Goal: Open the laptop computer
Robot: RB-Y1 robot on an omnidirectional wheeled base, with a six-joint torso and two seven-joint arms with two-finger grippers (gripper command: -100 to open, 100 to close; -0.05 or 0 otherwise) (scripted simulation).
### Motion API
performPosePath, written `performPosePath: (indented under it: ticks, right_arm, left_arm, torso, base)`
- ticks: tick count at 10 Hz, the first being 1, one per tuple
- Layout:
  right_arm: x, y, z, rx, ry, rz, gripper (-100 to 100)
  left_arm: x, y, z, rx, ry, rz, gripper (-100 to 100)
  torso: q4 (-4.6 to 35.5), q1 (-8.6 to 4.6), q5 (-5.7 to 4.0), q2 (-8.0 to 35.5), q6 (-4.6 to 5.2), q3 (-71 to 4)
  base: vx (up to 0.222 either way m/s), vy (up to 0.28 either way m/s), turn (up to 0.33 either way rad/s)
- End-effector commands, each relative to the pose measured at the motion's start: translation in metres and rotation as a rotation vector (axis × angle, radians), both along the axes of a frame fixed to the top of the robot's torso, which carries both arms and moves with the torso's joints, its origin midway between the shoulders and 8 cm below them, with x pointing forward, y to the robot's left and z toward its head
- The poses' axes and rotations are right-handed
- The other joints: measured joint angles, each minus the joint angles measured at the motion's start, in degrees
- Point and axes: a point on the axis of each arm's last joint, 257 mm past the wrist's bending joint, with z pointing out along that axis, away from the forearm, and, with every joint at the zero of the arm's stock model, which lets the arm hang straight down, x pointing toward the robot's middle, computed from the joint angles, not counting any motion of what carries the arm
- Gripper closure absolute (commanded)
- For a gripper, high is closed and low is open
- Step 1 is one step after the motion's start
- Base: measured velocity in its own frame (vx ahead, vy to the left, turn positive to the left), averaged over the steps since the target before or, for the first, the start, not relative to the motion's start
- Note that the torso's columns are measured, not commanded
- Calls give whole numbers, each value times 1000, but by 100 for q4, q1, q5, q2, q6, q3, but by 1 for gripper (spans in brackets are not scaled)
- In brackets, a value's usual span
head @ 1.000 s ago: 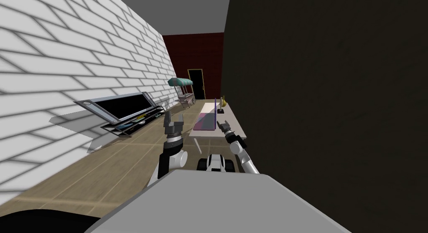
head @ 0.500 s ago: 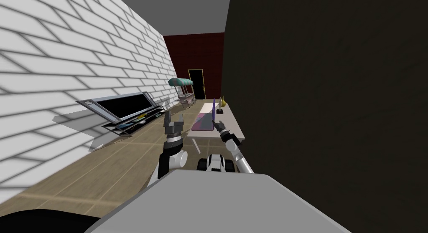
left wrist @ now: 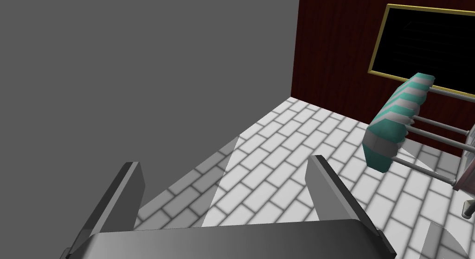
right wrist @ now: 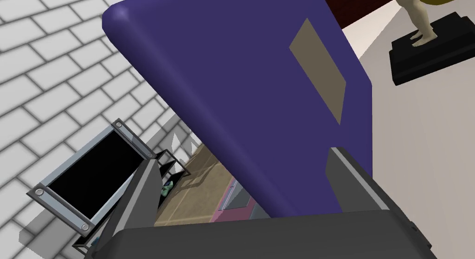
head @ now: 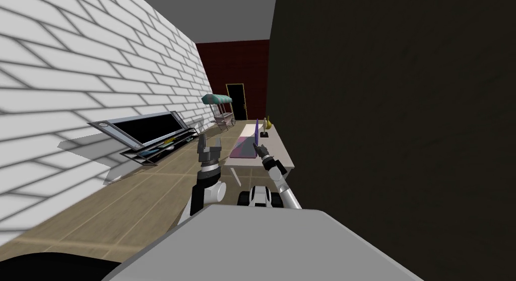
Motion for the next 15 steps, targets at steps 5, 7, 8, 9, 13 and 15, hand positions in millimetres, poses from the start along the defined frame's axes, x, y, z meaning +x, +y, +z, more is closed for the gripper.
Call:
performPosePath:
  ticks: [5, 7, 8, 9, 13, 15]
  right_arm:
    - [1, 1, 1, 1, 1, 5, 100]
    - [0, 1, 3, -2, -7, 0, 100]
    - [8, 2, 2, -46, -15, 16, 100]
    - [17, 0, 4, -83, -27, 20, 100]
    - [30, 5, 2, -170, -33, 68, 100]
    - [37, 6, 1, -210, -36, 85, 100]
  left_arm:
    - [0, 0, 0, 0, 0, 0, 0]
    - [0, 0, 0, 0, 0, 0, 0]
    - [0, 0, 0, 0, 0, 0, 0]
    - [0, 0, 0, 0, 0, 0, 0]
    - [0, 0, 0, 0, 0, 0, 0]
    - [0, 0, 0, 0, 0, 0, 0]
  torso:
    - [6, -44, -12, 23, -3, 13]
    - [-6, -34, -14, 30, -1, 19]
    - [1, -7, -5, 14, 0, 9]
    - [4, 24, 5, 5, -1, 1]
    - [-3, -18, -6, 0, -9, -1]
    - [2, -2, -1, 0, 3, -1]
  base:
    - [12, 11, 16]
    - [-33, -56, 65]
    - [-18, 59, -119]
    - [-46, 157, -187]
    - [-33, 106, -92]
    - [-34, 147, -148]
